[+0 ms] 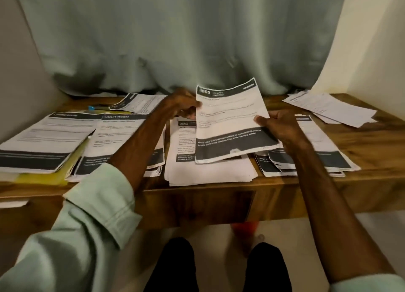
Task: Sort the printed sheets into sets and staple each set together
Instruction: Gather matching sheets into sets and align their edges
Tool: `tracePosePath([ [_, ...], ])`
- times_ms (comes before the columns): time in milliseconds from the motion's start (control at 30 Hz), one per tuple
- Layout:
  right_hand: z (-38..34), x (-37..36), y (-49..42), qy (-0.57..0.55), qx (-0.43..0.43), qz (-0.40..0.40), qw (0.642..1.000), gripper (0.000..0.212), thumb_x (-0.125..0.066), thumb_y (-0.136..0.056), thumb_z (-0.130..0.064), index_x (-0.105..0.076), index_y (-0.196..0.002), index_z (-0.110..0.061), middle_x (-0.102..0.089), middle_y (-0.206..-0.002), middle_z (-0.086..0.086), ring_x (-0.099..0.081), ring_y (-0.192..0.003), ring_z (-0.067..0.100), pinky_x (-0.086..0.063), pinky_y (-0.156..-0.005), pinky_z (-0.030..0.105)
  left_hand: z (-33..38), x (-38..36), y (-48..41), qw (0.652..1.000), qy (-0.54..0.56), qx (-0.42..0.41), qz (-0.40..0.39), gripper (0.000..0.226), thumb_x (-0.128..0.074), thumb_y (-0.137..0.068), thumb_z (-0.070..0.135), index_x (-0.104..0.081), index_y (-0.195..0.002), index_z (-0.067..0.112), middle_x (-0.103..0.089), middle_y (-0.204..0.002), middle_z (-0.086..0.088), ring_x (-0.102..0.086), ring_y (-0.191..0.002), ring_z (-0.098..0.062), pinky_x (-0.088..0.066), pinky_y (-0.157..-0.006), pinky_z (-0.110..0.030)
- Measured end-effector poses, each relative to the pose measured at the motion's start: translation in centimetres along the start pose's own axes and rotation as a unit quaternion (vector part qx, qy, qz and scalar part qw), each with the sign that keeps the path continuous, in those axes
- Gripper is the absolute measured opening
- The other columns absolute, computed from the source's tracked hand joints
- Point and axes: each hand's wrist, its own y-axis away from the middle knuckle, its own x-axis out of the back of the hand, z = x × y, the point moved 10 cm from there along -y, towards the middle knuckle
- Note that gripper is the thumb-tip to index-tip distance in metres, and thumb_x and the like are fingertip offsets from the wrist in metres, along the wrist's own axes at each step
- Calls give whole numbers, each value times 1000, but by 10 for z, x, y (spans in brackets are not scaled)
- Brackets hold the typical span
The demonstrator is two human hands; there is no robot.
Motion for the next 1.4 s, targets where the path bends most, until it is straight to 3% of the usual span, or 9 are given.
tracePosePath([
  [67,-12,4,3,8,22,33,999,7,-70,-97,-23,-72,-96,-17,-75,-90,-1,-69,-73,13,-53,-57,20,-5,9,7,999,32,-5,5,21,-73,-93,8,-72,-112,1,-78,-102,-12,-76,-80,-22,-61,-61,-26],
  [167,-32,12,5,7,59,74,995,9,-68,-98,-23,-71,-102,-16,-72,-91,-4,-65,-67,6,-45,-45,14,1,13,23,995,97,-28,-3,21,-72,-94,7,-72,-114,1,-78,-104,-13,-78,-85,-22,-64,-71,-30],
  [233,-40,14,5,1,78,89,993,12,-68,-98,-24,-71,-106,-15,-73,-99,-2,-67,-72,5,-50,-51,16,6,9,32,994,104,-39,-18,24,-74,-93,10,-71,-115,3,-79,-104,-10,-78,-88,-22,-64,-78,-32],
  [333,-43,13,8,-2,94,100,991,19,-67,-99,-22,-73,-113,-11,-72,-107,-2,-68,-78,4,-54,-62,20,11,-2,43,993,89,-68,-37,23,-77,-91,12,-72,-113,7,-80,-101,-6,-76,-82,-18,-64,-73,-32],
  [467,-32,15,10,-23,75,83,993,18,-65,-100,-22,-72,-112,-11,-73,-105,-3,-69,-77,4,-54,-63,18,13,-7,54,989,96,-114,-21,31,-76,-91,10,-69,-121,10,-77,-114,-3,-77,-90,-14,-63,-72,-30],
  [633,-9,20,4,-105,-1,23,994,17,-65,-99,-31,-74,-104,-17,-79,-104,-6,-72,-101,22,-53,-91,39,13,-9,60,980,142,-139,-15,32,-74,-93,11,-66,-125,10,-76,-109,1,-77,-88,-12,-60,-66,-23],
  [1100,40,21,-5,-105,-65,12,992,23,-62,-101,-34,-74,-114,-19,-79,-105,-2,-72,-101,25,-53,-78,36,-6,-35,41,966,210,-143,-49,29,-71,-93,4,-65,-120,10,-79,-101,2,-77,-93,-17,-62,-70,-26],
  [1300,52,17,-14,-112,-78,11,991,23,-63,-100,-37,-73,-117,-25,-79,-107,-1,-72,-105,29,-55,-98,52,-16,-42,31,963,226,-132,-60,28,-69,-94,3,-66,-120,12,-80,-100,4,-77,-95,-18,-62,-69,-27],
  [1400,56,17,-17,-115,-78,12,990,25,-63,-100,-38,-72,-118,-24,-78,-108,0,-72,-106,30,-54,-100,55,-15,-43,29,962,226,-135,-65,26,-68,-95,4,-67,-119,15,-79,-101,4,-77,-96,-19,-62,-70,-27],
])
